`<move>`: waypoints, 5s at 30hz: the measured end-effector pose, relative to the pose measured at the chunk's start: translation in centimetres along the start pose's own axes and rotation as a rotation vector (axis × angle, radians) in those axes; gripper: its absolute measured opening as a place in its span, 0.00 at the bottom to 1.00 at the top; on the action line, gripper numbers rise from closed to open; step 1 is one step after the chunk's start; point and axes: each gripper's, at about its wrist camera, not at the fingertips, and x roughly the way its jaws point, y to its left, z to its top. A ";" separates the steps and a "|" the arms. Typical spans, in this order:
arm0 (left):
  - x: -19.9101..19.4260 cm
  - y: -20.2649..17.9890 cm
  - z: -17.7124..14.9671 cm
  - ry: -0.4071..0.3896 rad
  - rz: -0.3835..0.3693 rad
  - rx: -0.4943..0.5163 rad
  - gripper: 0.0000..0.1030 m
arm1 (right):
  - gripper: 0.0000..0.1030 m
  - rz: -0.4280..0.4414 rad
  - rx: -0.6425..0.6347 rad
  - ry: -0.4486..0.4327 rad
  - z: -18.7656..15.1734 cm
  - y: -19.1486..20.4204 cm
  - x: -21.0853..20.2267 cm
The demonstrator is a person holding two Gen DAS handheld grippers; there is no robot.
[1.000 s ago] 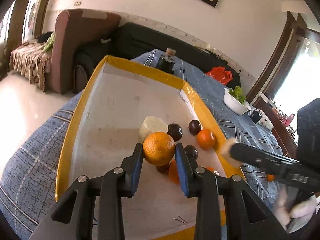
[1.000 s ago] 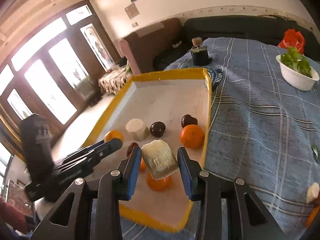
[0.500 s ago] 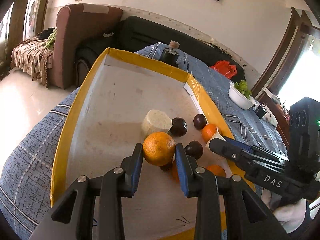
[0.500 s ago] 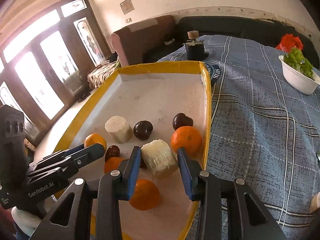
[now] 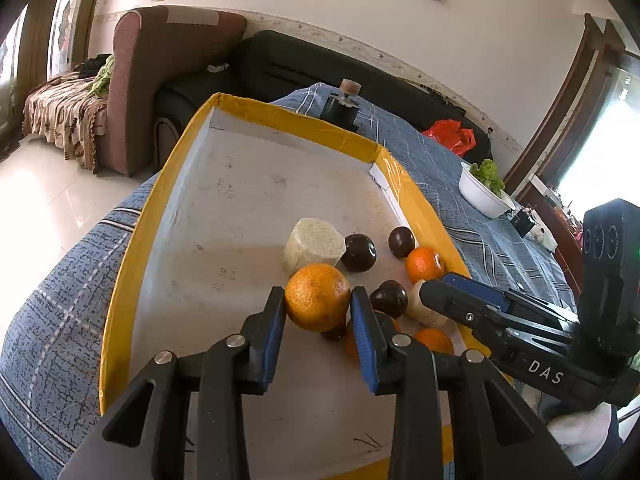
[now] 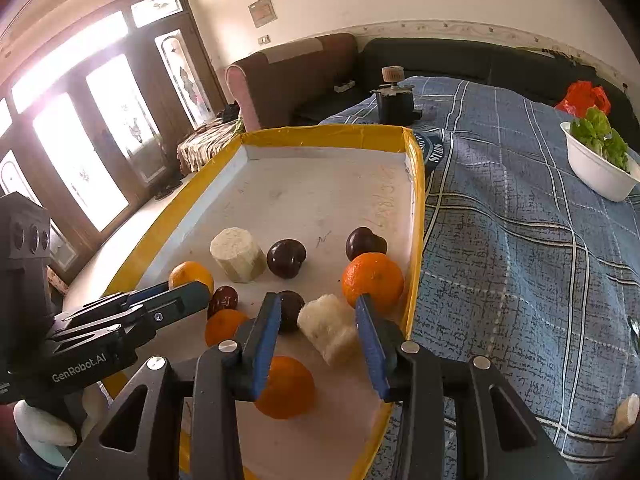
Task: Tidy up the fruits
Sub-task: 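Open the left tool to drop the orange while the right tool releases the white slice, then move both tools back to the remaining fruits on the tablecloth, then grasp an orange with the left tool while the right tool grasps a white slice, then hold the orange in the left tool and the white slice in the right tool above the pile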
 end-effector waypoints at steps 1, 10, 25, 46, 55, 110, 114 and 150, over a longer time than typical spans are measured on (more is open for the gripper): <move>0.0 0.0 0.0 0.001 -0.001 0.001 0.35 | 0.43 0.001 0.002 0.000 0.0 0.0 0.0; -0.1 0.0 -0.1 -0.005 -0.006 0.001 0.39 | 0.43 0.012 0.019 -0.023 0.2 -0.1 -1.2; -2.2 -0.6 -0.1 -0.114 0.000 0.013 0.64 | 0.48 0.040 0.040 -0.074 0.0 -0.6 -6.9; -4.3 -8.4 -0.4 -0.139 -0.066 0.166 0.65 | 0.49 -0.133 0.259 -0.182 -5.3 -16.7 -18.2; -2.4 -15.9 -1.8 -0.050 -0.176 0.296 0.65 | 0.44 -0.114 0.458 -0.228 -7.8 -23.4 -19.5; 8.5 -24.1 -4.4 0.065 -0.157 0.379 0.30 | 0.45 -0.250 0.050 0.000 -7.9 -18.3 -12.6; 8.4 -24.2 -4.5 0.062 -0.164 0.385 0.30 | 0.39 -0.269 0.029 0.015 -7.8 -17.8 -12.3; 8.2 -24.3 -4.4 0.053 -0.158 0.392 0.30 | 0.30 -0.354 -0.061 0.035 -8.0 -16.1 -11.9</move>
